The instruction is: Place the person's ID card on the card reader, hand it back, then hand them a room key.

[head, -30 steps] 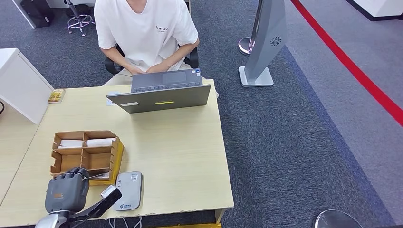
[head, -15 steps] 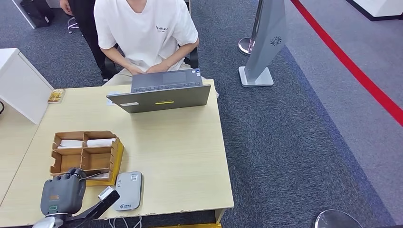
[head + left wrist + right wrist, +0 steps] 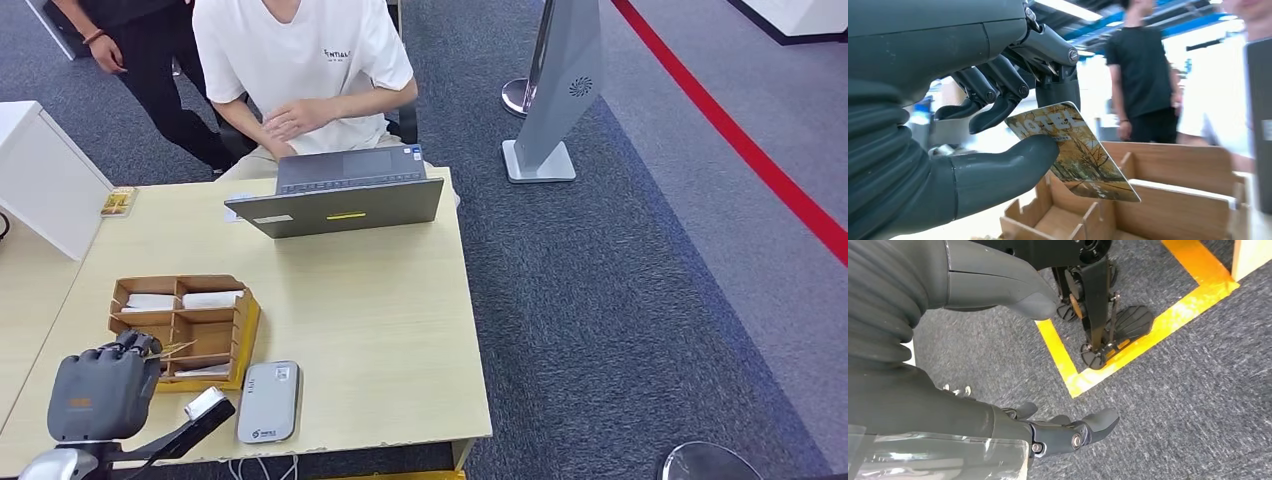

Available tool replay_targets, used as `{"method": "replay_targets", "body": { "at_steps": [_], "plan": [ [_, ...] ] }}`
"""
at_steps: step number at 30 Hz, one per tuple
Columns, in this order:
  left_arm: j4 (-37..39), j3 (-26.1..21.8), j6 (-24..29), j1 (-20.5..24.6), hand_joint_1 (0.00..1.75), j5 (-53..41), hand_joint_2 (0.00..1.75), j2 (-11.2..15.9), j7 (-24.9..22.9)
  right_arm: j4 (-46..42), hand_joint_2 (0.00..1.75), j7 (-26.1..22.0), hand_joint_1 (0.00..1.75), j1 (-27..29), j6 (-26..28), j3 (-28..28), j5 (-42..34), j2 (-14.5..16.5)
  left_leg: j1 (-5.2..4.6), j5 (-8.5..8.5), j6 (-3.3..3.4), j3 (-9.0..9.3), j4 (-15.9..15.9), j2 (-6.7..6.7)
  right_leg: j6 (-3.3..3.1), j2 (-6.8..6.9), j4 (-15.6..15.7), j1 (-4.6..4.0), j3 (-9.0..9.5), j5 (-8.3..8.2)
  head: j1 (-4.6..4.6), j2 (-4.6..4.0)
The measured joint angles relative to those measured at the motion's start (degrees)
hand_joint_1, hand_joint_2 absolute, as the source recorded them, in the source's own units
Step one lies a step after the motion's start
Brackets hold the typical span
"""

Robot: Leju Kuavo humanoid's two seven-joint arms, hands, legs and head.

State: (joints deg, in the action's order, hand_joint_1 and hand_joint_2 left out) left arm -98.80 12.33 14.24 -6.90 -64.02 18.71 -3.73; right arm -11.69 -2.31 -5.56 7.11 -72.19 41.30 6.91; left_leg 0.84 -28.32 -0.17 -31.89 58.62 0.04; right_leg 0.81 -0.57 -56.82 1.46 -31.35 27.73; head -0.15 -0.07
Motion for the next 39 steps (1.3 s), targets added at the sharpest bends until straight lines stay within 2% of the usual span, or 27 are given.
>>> {"method": "replay_targets", "body": {
  "at_steps": [5,8,12,16,22,30,39],
  "plan": [
    [-6.4,-0.1,-2.8,0.6,1.75,2.7,1.75,5.8,1.1,0.0,1.75,-0.4,0.00,0.0,0.1,-0.4,-0.5,0.0,0.02,0.00,-0.01,0.00,0.0,0.00,-0.01,0.01,0.0,-0.01,-0.01,0.00,-0.01,0.00],
    [-8.9,-0.1,-1.4,2.2,1.75,1.1,1.75,7.2,1.4,0.0,1.75,-0.2,0.00,0.0,0.1,-0.5,0.0,0.0,0.01,0.03,-0.01,-0.01,0.0,-0.04,0.00,0.07,0.0,0.00,0.00,0.00,-0.01,0.01],
    [-8.8,-0.1,3.0,7.8,1.75,-3.3,1.75,6.8,1.2,0.0,1.75,0.2,0.00,-0.1,0.0,-0.4,1.7,0.0,-0.02,0.08,0.02,-0.01,0.0,-0.14,0.01,0.20,0.0,0.01,0.07,-0.03,-0.01,0.00],
    [-7.4,-0.1,4.8,12.2,1.75,-4.8,1.75,6.0,1.1,0.0,1.75,0.3,0.00,-0.1,0.0,-0.1,2.5,0.0,-0.03,0.11,0.02,0.04,0.0,-0.10,-0.02,0.15,0.0,0.02,0.07,-0.08,-0.01,0.00],
    [-1.4,-0.1,8.8,19.2,1.75,-7.1,1.75,4.7,0.8,0.0,1.75,0.4,0.00,-0.4,-0.8,1.3,4.7,0.0,-0.02,0.15,-0.02,0.03,0.0,-0.15,-0.02,0.19,0.0,0.01,0.08,-0.10,-0.02,0.00],
    [3.7,-0.1,10.2,23.2,1.75,-8.5,1.75,3.5,0.3,0.0,1.75,0.5,0.00,-0.4,-0.8,2.4,5.5,0.0,-0.02,0.15,-0.03,0.01,0.0,-0.13,-0.04,0.15,0.0,0.01,0.02,-0.11,-0.01,0.00],
    [19.9,-0.1,11.2,34.7,1.75,-8.4,1.75,2.2,-0.6,0.0,1.75,1.1,0.00,-0.4,-0.5,4.0,7.0,0.0,-0.02,0.25,-0.03,0.02,0.0,-0.12,-0.05,0.13,0.0,0.01,0.02,-0.21,-0.02,0.00]
  ]
}}
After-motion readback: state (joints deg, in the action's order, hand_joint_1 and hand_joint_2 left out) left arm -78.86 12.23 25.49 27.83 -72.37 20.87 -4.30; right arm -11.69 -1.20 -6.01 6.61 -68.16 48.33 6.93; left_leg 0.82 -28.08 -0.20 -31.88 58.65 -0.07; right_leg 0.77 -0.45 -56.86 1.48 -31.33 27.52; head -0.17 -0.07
